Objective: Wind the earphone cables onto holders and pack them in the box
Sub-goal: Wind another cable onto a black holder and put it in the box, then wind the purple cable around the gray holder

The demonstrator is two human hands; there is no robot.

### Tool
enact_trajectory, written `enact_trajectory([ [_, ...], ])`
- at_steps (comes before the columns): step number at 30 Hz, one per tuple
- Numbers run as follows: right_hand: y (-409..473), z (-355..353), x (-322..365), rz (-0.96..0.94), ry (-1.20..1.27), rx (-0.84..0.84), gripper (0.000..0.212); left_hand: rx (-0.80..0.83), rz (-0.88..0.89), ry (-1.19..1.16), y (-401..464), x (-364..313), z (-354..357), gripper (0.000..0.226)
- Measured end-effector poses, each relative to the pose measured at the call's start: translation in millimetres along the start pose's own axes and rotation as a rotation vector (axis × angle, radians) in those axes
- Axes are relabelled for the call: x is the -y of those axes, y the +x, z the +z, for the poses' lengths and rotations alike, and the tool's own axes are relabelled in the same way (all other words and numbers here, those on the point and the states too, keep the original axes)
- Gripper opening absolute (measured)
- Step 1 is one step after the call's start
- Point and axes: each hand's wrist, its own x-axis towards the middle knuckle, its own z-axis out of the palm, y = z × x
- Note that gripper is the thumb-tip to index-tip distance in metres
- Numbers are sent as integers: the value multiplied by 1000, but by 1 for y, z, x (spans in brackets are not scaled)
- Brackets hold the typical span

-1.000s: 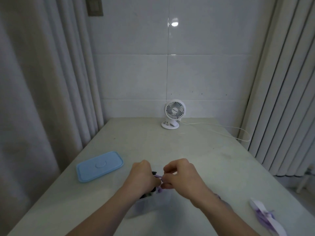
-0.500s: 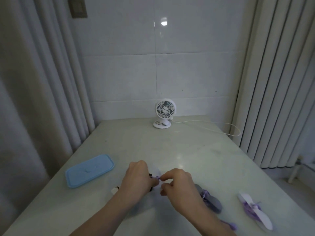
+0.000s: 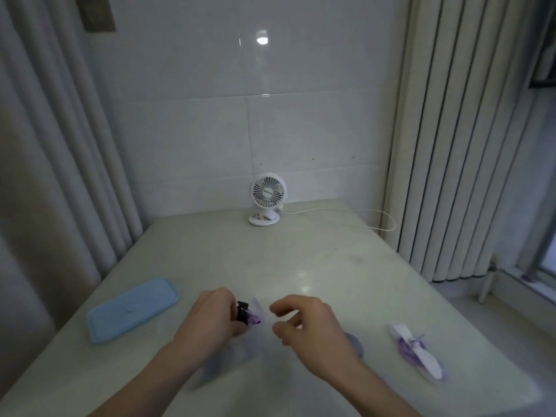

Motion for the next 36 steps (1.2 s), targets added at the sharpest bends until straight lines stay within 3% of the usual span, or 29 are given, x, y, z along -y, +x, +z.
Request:
enact_trajectory([
  [5,5,-32,-19,3,-38,-44,17,-21,10,17,-2,5,6,31],
  [10,18,-63,-47,138,-194,-53,18,-106,5,-98,-11,11,9,32],
  [18,29,-66,-62,276,-308,129,46,-268,18,-194,-19,23,3,19],
  [22,30,-58,-57,290,-289,219,43,-417,99,-244,-21,18,-4,8],
  [26,28,-51,-58,252,-294,195,38,-460,206,-293,-26,1,-8,12],
  [29,23,-52,-58,219,-211,162,31,-429,249,-351,-26,-13,-7,17],
  [32,19,-59,-46,166,41,117,23,-391,254,-469,-26,-26,-7,19],
  [36,17,-73,-14,59,342,97,28,-267,204,-696,-24,-49,-10,38],
])
